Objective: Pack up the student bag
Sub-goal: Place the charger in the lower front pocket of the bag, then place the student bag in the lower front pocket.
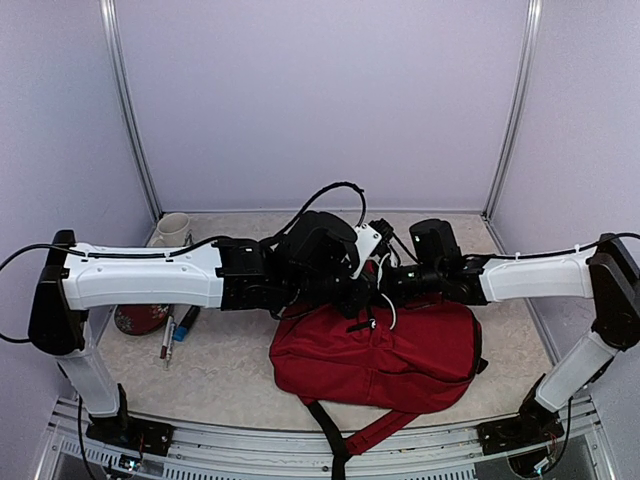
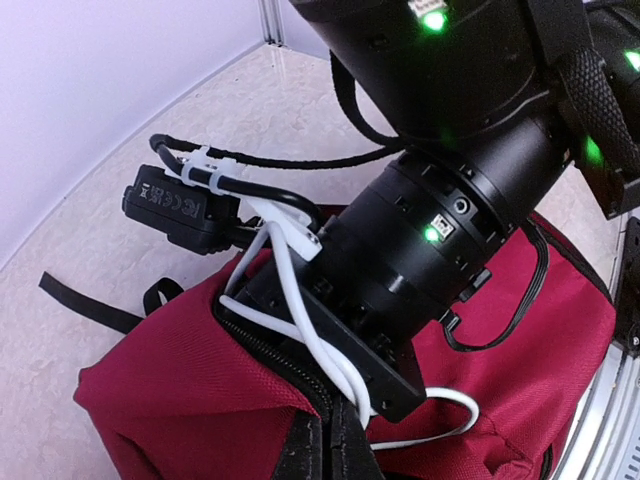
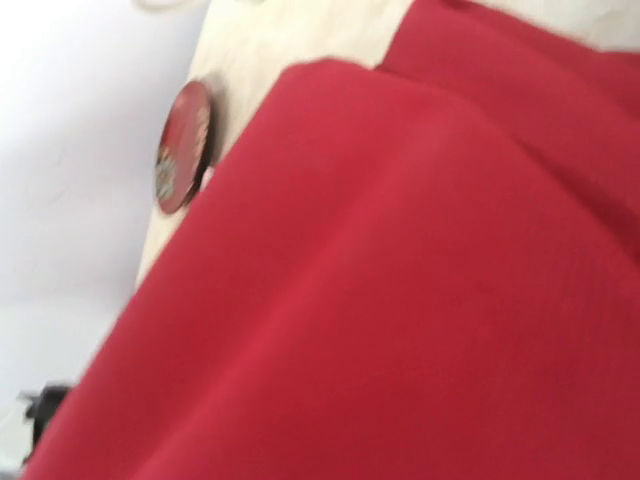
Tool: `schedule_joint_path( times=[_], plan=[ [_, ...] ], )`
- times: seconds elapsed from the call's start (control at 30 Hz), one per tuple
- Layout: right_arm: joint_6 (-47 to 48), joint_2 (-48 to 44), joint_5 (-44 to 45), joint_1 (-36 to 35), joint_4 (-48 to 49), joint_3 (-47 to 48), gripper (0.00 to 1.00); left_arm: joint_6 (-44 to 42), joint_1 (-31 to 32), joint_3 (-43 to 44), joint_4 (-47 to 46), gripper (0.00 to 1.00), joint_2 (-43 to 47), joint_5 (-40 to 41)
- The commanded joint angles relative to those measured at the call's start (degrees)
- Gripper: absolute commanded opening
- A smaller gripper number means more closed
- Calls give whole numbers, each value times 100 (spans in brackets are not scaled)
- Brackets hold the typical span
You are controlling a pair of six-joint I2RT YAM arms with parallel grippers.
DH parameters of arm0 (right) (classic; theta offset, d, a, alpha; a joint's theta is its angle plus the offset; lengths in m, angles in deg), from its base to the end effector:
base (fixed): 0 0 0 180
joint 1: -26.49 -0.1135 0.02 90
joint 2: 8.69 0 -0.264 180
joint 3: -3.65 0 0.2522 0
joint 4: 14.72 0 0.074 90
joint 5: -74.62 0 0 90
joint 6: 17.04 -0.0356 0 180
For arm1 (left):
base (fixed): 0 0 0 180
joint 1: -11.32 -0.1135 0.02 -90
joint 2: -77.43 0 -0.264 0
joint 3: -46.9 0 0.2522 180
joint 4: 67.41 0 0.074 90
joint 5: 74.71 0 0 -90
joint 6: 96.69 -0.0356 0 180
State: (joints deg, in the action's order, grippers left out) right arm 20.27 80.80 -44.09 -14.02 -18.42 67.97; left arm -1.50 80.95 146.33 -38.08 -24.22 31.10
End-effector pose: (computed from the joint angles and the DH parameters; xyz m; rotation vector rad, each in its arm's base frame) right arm 0.2459 0.2326 0.2194 -0.1040 2.3773 1.4233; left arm 0.1544 -0.3881 0.3056 0.9959 1.8907 -0.4891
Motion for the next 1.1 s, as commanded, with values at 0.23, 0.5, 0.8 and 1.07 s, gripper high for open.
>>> schedule_joint_path(
  times=[0.23, 0.5, 0.8, 1.07],
  plan=[
    [1663, 117, 1999, -394, -811, 533, 34, 542, -652, -1167, -1056, 0, 1059, -577],
    [2692, -694, 1818, -497, -2291, 786, 86, 641, -895, -1681, -1088, 0, 1199, -456],
    [3195, -341, 2149, -817, -3150, 1358, 79, 544, -915, -1663, -1083, 0, 1162, -434],
    [3778, 219, 5799, -1761, -5051, 2533, 80, 493, -969, -1667, -1042, 0, 1156, -532]
  ],
)
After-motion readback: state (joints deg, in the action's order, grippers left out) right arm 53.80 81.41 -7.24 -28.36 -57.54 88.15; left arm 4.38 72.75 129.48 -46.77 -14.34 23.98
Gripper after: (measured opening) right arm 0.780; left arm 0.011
